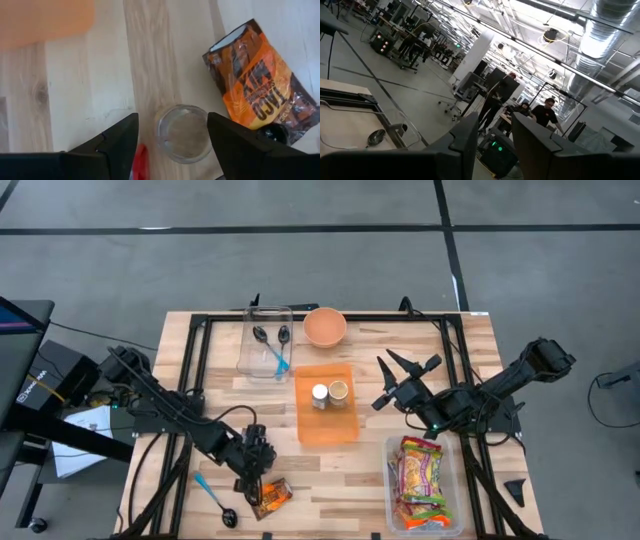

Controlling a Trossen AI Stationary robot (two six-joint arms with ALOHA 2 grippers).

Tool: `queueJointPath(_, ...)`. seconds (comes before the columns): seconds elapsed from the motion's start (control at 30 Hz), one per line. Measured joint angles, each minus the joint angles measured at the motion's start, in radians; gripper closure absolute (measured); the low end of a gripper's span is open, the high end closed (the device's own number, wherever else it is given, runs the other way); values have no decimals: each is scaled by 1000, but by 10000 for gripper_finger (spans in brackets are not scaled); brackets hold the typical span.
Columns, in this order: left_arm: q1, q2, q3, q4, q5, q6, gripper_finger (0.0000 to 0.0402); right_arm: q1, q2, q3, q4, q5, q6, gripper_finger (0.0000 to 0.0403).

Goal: Pick & Place Food Item
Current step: Put the brown seasoning bottle into the orange bin

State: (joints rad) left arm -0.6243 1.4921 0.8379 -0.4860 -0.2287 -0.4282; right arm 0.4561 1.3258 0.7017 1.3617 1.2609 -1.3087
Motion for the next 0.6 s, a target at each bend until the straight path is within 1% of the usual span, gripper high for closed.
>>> queueJointPath(0.27,0,0,0,10,1,-2,169,0,0,0,0,0,0,288)
queueJointPath(0.47,-1,0,0,11,49,-25,169,0,0,0,0,1,0,288)
queueJointPath(0.6,-6,0,0,11,51,-32,169,0,0,0,0,1,0,288)
